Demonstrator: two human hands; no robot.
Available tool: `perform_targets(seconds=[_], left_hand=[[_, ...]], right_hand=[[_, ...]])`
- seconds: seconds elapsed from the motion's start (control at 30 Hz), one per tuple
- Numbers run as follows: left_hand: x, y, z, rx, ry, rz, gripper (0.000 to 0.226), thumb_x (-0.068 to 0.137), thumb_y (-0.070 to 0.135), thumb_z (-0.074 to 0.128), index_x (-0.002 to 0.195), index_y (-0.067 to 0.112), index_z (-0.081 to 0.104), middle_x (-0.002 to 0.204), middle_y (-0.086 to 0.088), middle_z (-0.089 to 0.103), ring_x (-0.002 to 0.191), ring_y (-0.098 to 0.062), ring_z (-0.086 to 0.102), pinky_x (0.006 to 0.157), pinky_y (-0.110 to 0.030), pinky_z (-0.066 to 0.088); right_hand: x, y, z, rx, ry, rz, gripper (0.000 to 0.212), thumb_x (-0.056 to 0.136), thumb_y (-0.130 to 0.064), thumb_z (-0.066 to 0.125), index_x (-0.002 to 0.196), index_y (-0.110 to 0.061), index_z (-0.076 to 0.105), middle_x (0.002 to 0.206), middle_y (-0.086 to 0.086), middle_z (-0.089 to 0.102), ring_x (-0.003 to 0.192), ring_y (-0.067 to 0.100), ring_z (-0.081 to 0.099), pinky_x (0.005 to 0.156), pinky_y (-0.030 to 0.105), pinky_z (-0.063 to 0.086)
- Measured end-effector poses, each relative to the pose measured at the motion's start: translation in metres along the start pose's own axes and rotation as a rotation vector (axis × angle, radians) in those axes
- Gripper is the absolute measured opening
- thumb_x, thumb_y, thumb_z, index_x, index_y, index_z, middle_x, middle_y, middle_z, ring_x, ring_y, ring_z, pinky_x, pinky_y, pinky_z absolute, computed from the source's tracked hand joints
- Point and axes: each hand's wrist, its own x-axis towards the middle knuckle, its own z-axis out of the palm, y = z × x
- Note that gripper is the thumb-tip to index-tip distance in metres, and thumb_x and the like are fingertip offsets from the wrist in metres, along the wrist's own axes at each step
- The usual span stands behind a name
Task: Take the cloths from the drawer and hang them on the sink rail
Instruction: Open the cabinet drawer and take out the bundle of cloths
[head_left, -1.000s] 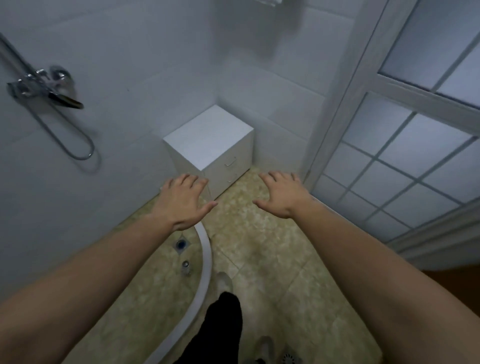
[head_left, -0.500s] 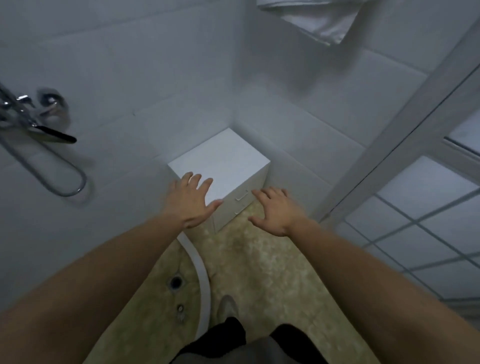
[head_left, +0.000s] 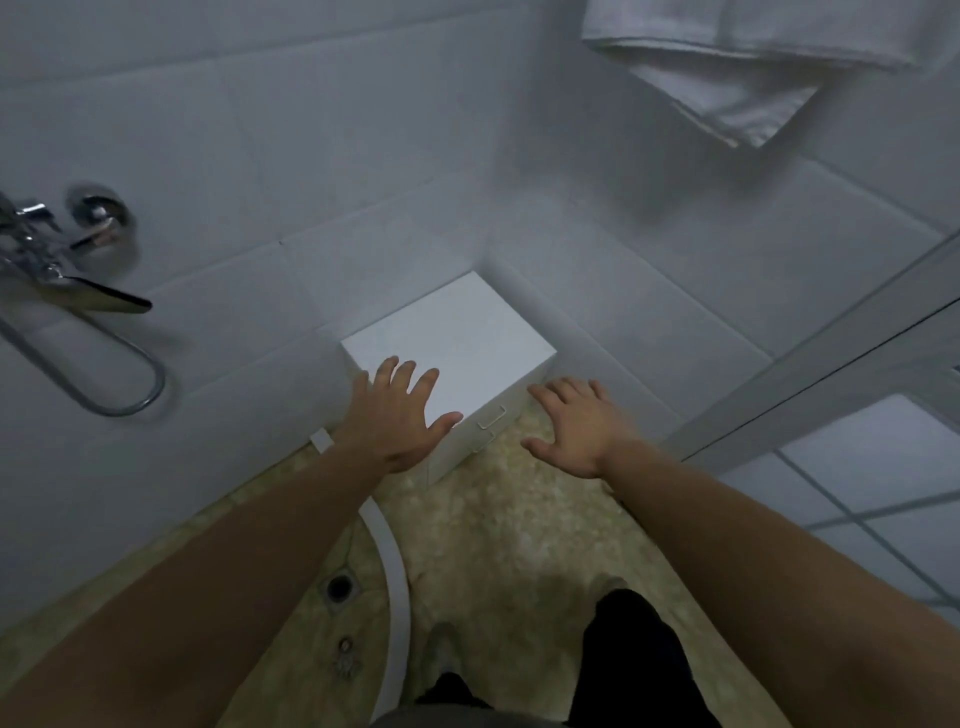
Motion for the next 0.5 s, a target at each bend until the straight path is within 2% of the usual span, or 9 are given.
perform_targets(seconds=[0.3,0.5], left_hand=[[0.047,-0.006,0.035,0.008,-0.043,-0.099,0.095,0.078,0.082,-0.006,0.152,0.029,0.020,0.160,-0.007,0.023,0.148,-0.031,0.010,0.114,-0.059,0.014],[0.089,0.014,0.086,0.010,-0.081,-0.177,0.095,0.078,0.084,-0.008,0.153,0.031,0.017,0.162,-0.007,0.018,0.149,-0.030,0.002,0.115,-0.060,0.008]], right_hand=[[0.052,0.013,0.018,0.007,-0.051,-0.113,0.083,0.087,-0.067,0.041,0.155,-0.024,0.021,0.158,0.007,0.030,0.147,0.027,0.020,0.120,0.051,0.013],[0.099,0.040,0.069,0.064,-0.123,-0.199,0.085,0.082,-0.071,0.037,0.153,-0.026,0.024,0.157,0.005,0.033,0.146,0.027,0.023,0.120,0.050,0.010]])
